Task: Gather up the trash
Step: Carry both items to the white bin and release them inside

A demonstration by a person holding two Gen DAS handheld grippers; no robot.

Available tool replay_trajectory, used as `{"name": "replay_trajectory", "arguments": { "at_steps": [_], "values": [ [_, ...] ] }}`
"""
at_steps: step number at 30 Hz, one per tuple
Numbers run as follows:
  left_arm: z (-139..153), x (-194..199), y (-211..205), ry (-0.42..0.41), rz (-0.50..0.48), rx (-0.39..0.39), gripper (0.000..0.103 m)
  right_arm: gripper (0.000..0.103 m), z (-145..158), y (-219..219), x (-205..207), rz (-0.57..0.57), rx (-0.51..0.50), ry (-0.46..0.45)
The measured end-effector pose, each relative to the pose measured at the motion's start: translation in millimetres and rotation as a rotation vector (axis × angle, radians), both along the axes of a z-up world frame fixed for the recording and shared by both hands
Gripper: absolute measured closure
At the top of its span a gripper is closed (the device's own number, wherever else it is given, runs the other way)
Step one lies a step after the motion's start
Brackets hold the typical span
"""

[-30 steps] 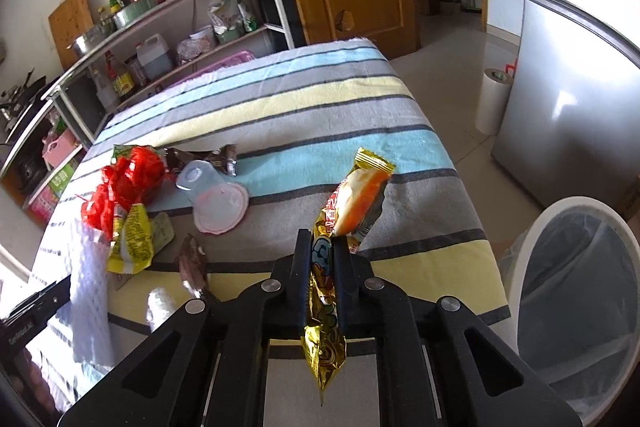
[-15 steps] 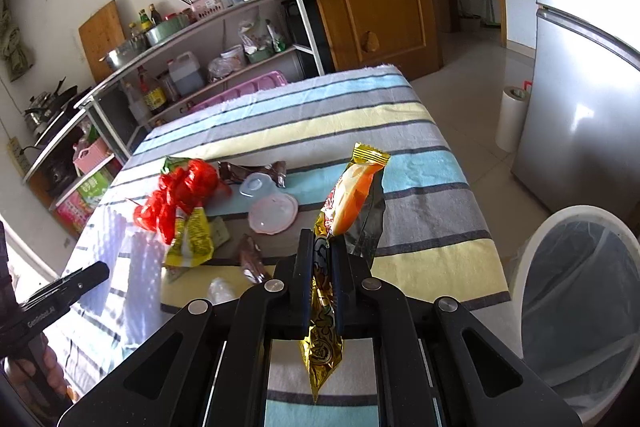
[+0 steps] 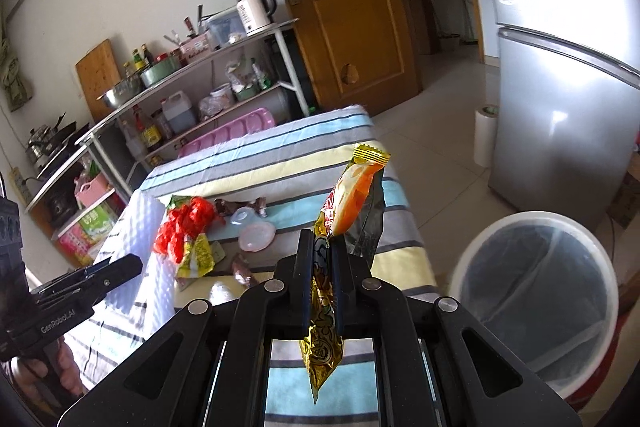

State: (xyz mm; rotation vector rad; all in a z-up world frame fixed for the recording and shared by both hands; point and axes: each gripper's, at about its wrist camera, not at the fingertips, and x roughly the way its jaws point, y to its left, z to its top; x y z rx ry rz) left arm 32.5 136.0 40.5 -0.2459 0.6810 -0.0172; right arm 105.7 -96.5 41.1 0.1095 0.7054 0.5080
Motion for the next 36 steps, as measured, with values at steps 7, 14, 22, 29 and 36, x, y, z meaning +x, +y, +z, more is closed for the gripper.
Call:
{"name": "replay_trajectory", "arguments": {
  "at_steps": [7,14,22,29,36],
  "values": [
    [3,36,-62,0.01,-0.161,-0.013,0.074,0.095,2,-57,3,-0.117,-0.011,0.015],
    [0,67,-131,0.036,-0.33,-0.032,0.074,0.095,-13,-122,11,-0.259,-0.045,0.071],
    [-27,97,-198,0.127,-0.479,-0.024,0.074,0.095,-45,-171,23,-0.336,-0.062,0.159],
    [-50,108,-224,0.204,-0.514,0.026,0.074,0.095,-74,-194,37,-0.358,-0.081,0.236],
    [-64,116,-229,0.255,-0.506,0.036,0.072,0.094,-91,-197,45,-0.368,-0.093,0.279]
  ]
}}
